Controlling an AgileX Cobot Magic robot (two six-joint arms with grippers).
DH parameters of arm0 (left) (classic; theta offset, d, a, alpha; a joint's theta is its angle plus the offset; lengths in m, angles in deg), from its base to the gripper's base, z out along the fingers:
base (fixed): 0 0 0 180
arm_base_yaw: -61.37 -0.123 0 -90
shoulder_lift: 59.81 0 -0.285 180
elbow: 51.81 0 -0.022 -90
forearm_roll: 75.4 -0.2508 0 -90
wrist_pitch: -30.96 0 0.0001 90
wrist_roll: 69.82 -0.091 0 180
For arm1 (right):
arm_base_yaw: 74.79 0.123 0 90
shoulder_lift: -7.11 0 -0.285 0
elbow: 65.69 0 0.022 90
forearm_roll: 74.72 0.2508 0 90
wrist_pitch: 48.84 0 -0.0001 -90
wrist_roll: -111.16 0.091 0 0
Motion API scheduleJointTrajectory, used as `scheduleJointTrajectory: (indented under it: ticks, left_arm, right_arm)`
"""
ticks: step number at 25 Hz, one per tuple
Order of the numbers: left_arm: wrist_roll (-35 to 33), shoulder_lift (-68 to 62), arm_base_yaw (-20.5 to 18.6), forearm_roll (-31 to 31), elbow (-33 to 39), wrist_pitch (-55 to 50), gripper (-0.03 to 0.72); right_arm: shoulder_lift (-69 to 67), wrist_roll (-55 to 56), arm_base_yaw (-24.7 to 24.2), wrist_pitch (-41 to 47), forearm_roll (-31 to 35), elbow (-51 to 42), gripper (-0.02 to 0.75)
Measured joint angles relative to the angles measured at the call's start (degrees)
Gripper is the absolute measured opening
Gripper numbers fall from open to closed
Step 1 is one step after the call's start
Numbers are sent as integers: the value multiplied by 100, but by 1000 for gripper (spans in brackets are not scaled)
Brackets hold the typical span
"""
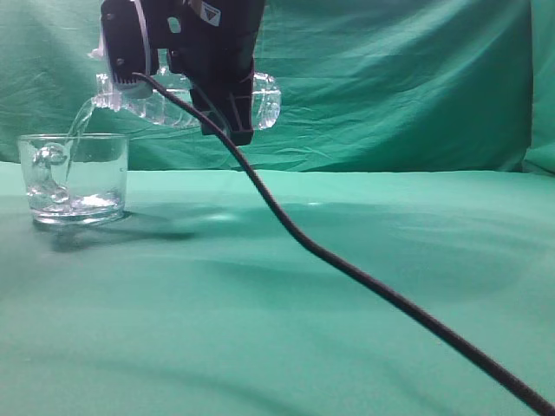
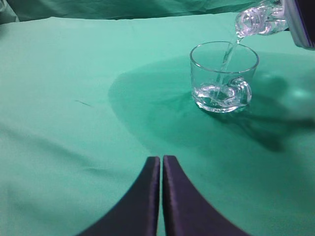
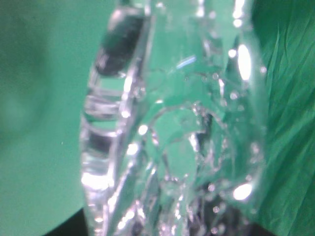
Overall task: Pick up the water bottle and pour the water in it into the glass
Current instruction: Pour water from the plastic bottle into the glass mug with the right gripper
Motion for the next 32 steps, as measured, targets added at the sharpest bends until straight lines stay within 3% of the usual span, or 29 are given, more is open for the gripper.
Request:
scheduleJointTrajectory:
  ticks: [19, 25, 28, 32]
  left_arm:
    - [0, 0, 0, 0, 0, 0, 0]
    - [0, 0, 0, 0, 0, 0, 0]
    - [0, 0, 0, 0, 0, 0, 0]
    - [0, 0, 0, 0, 0, 0, 0]
  right_arm:
    - [0, 137, 0, 243, -230, 0, 249]
    - [0, 943, 0, 243, -205, 0, 249]
    - [0, 1455, 0, 183, 83, 0, 249]
    - [0, 1619, 0, 92, 943, 0, 249]
